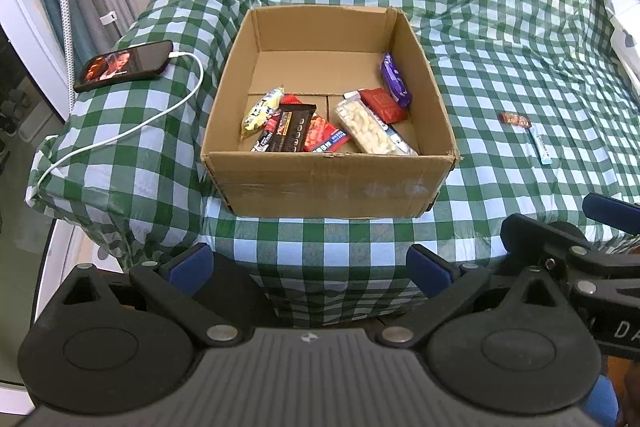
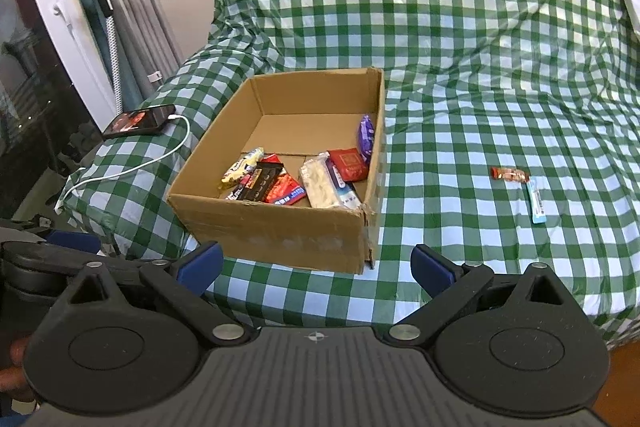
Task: Organize snacks
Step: 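Withdraw both tools from the box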
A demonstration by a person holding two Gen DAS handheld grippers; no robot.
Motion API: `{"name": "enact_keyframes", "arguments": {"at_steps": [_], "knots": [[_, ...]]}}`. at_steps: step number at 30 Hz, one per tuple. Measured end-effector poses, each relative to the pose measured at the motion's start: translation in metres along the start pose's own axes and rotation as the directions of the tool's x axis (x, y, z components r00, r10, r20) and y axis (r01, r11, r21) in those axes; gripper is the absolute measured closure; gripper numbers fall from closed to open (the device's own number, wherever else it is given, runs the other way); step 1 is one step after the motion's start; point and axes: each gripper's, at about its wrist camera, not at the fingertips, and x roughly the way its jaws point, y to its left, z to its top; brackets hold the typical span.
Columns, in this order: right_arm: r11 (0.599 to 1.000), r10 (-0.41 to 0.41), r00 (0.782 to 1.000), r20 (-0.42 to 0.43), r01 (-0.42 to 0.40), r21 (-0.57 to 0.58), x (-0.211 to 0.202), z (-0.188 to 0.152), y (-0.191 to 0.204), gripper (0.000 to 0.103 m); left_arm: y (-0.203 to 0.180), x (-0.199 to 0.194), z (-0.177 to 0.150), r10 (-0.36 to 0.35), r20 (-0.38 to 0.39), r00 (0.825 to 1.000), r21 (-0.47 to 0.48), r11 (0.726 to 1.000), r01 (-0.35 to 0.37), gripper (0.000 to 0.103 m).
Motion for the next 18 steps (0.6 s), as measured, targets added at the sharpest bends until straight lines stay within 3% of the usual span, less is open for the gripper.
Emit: {"name": "enact_keyframes", "arguments": {"at_steps": [18], "knots": [[0.995, 0.016, 0.997, -0.081, -0.007, 0.104, 0.034, 0.001, -0.032, 0.003, -0.02, 0.034, 0.019, 0.006, -0.093, 0.996, 0.025, 1.0, -0.004, 0.0]]}}
